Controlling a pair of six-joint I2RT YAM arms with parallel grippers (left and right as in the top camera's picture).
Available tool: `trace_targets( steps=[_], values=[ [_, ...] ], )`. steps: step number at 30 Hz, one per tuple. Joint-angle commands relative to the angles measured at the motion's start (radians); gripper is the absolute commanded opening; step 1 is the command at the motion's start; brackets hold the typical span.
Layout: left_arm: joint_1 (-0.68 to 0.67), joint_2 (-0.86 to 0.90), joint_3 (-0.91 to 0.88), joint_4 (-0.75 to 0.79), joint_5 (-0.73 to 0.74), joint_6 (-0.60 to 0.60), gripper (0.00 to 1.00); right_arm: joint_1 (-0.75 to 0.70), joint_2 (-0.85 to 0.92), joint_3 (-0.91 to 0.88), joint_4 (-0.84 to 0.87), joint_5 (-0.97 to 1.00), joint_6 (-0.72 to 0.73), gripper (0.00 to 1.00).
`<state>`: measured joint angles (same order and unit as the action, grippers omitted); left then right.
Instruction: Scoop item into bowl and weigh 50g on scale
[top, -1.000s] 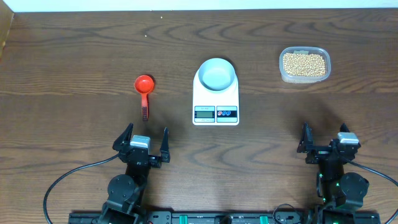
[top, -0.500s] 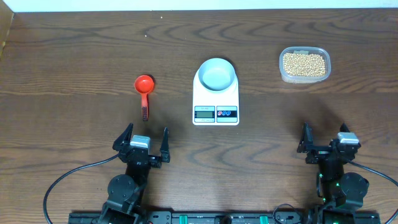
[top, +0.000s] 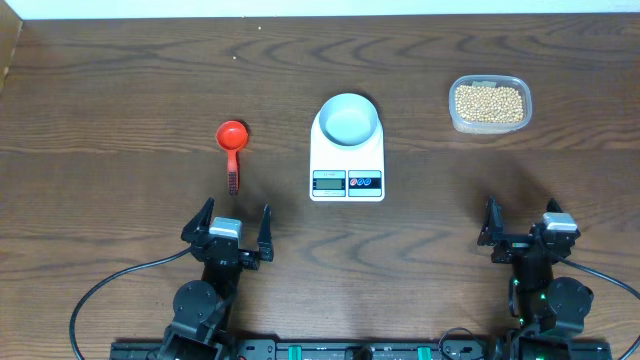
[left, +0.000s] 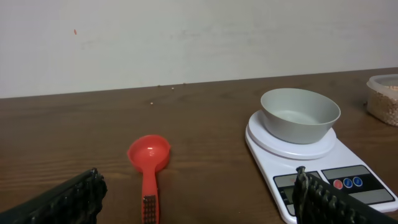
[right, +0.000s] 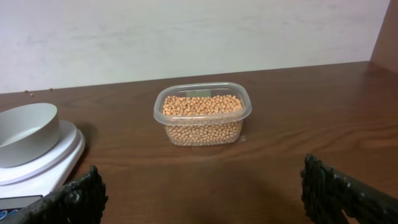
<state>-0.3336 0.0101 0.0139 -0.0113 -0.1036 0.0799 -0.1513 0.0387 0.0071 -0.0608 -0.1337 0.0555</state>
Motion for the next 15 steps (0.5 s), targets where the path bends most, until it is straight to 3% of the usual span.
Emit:
trace_targets(
  steps=[1,15],
  values=[
    [0.006,-0.005,-0.01,-0.052,-0.013,0.013,0.98,-0.004,-0.001,-0.002,-0.004,0.008,-0.012,0.99],
    [0.006,-0.005,-0.01,-0.052,-0.013,0.013,0.98,-0.004,-0.001,-0.002,-0.004,0.008,-0.012,0.99]
  ],
)
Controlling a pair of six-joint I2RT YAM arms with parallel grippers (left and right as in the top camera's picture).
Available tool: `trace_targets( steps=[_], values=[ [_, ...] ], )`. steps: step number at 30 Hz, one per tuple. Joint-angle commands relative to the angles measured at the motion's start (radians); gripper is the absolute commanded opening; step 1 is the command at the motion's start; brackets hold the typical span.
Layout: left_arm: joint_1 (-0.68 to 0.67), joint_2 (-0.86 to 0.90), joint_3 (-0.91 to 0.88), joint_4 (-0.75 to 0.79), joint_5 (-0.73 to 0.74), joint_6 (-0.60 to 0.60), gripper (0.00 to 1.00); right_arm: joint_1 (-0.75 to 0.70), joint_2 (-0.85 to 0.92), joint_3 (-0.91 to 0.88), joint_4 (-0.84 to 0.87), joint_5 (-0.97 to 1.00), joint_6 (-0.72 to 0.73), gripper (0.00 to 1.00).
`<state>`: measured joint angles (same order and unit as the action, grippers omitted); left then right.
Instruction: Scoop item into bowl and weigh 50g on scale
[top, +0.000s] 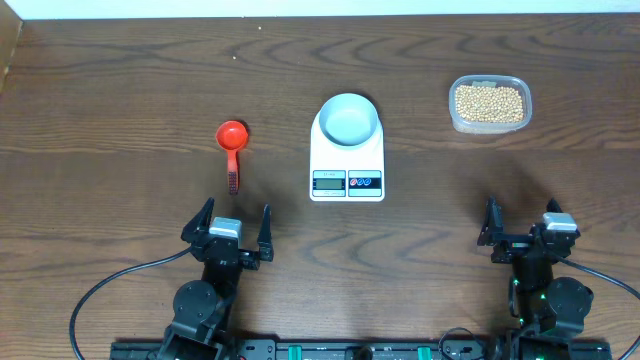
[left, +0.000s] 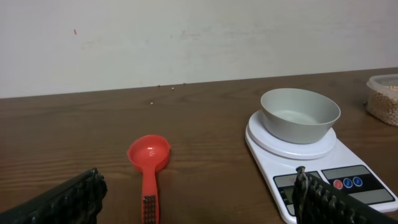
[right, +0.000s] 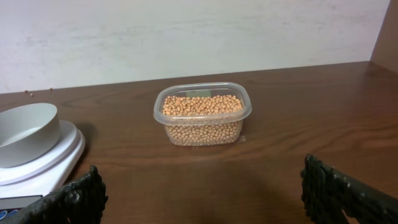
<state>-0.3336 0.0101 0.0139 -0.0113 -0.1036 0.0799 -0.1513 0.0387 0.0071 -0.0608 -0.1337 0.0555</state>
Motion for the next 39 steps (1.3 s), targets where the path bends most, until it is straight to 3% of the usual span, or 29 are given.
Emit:
trace_targets(
  steps=[1,25,32,39],
  values=[
    [0.006,-0.005,-0.01,-0.052,-0.013,0.013,0.98,-0.004,-0.001,-0.002,-0.004,0.008,-0.012,0.99],
    [0.006,0.011,0.045,-0.057,0.051,0.013,0.98,-0.004,-0.001,-0.002,-0.004,0.008,-0.012,0.99],
    [0.006,0.123,0.13,-0.064,0.071,0.013,0.98,-0.004,-0.001,-0.002,-0.004,0.008,-0.012,0.99],
    [0.006,0.351,0.287,-0.104,0.123,0.017,0.98,-0.004,-0.001,-0.002,-0.004,0.008,-0.012,0.99]
  ],
)
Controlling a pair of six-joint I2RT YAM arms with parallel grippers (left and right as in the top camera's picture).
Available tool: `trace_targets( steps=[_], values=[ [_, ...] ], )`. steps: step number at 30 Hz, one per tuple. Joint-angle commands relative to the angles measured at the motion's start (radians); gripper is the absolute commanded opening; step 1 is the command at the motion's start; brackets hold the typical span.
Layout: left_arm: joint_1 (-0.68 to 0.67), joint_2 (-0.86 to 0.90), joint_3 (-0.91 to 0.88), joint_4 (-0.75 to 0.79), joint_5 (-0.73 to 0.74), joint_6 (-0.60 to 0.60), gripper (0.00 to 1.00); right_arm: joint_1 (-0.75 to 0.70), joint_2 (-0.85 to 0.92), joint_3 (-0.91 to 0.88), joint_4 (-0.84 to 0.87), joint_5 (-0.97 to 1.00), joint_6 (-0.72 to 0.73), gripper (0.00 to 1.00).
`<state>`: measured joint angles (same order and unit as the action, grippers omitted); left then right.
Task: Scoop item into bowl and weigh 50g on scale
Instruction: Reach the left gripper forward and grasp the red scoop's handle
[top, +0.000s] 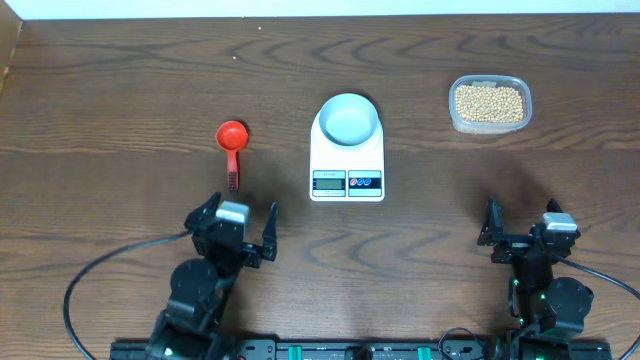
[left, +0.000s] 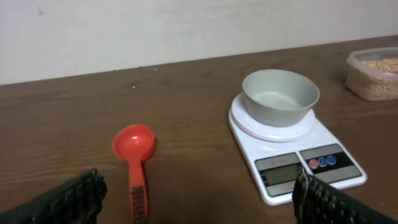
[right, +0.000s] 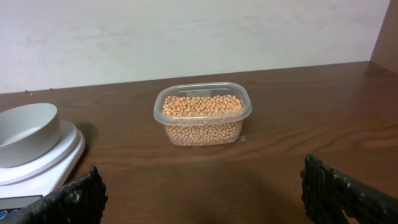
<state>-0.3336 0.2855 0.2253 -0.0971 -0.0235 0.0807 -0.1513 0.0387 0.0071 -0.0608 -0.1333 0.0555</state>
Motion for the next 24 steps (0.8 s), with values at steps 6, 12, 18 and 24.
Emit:
trace_targets(
  steps=[6,12,18,24],
  values=[
    [0.006,0.299,0.286,-0.172,0.089,0.016,0.98,-0.004,-0.001,-0.002,-0.004,0.007,-0.012,0.99],
    [0.011,0.547,0.552,-0.362,0.118,0.016,0.98,-0.004,-0.001,-0.002,-0.004,0.007,-0.012,0.99],
    [0.115,0.795,0.806,-0.526,0.325,0.013,0.98,-0.004,-0.001,-0.002,-0.004,0.007,-0.012,0.99],
    [0.267,1.02,0.998,-0.614,0.497,0.013,0.98,-0.004,-0.001,-0.002,-0.004,0.007,-0.012,0.99]
  ],
)
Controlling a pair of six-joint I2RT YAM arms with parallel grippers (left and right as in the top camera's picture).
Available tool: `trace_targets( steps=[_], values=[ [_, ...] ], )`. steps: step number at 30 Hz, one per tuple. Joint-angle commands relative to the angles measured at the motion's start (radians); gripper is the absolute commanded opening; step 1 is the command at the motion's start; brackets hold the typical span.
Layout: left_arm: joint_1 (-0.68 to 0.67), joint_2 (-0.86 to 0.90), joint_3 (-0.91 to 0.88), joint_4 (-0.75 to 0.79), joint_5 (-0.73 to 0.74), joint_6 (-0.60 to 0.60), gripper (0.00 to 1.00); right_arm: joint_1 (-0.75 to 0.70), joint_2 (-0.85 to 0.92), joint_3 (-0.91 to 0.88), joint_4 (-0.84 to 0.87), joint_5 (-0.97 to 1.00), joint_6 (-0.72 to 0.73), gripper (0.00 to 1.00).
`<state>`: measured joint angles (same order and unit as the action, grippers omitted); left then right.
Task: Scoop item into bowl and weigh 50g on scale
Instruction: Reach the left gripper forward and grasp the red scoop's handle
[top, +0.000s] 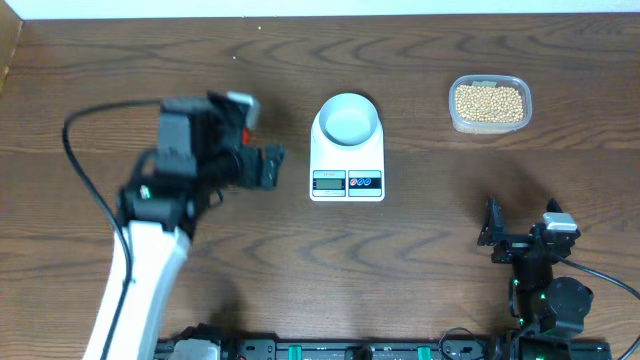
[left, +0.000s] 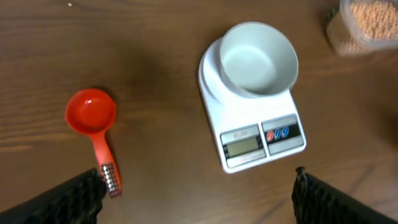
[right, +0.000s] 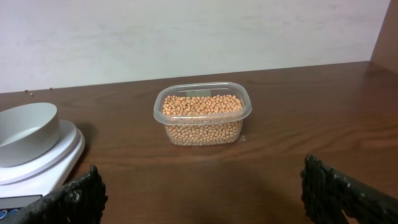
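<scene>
The red scoop (left: 93, 115) lies flat on the table, cup to the far side and handle toward me; my left arm hides it in the overhead view. My left gripper (left: 199, 204) hangs open high above the table, its left finger just over the handle's end. The grey bowl (top: 348, 117) stands empty on the white scale (top: 347, 180). Beans fill the clear tub (top: 489, 103) at the far right. My right gripper (right: 205, 198) rests open and empty near the front edge, facing the bean tub (right: 202, 115).
The table's back edge meets a white wall (right: 186, 37). A black cable (top: 90, 130) loops from the raised left arm over the table's left part. Bare wood lies between the scale and the bean tub.
My left arm has risen from its low place near the front edge and moved far forward; it now looks straight down on the scoop and scale. The right arm has not moved.
Both arms first rested low at the front edge with their grippers open, and the scoop, scale and tub lay untouched. Then the left gripper had lifted slightly. Now it hangs open over the scoop. No object has moved.
</scene>
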<state>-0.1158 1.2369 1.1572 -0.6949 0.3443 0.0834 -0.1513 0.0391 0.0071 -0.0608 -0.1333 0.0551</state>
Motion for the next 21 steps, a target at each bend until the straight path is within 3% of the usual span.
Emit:
trace_targets(
  steps=[1,10,16,21],
  values=[
    [0.064,0.096,0.078,-0.015,0.148,0.01,0.98,-0.004,-0.002,-0.002,-0.004,0.007,-0.012,0.99],
    [0.091,0.196,0.081,-0.063,0.194,0.003,0.98,-0.004,-0.002,-0.002,-0.004,0.007,-0.012,0.99],
    [0.096,0.251,0.076,-0.067,0.042,0.024,0.98,-0.004,-0.002,-0.002,-0.004,0.007,-0.012,0.99],
    [0.136,0.341,0.076,-0.041,0.027,-0.018,0.92,-0.004,-0.002,-0.002,-0.004,0.007,-0.012,0.99]
  ],
)
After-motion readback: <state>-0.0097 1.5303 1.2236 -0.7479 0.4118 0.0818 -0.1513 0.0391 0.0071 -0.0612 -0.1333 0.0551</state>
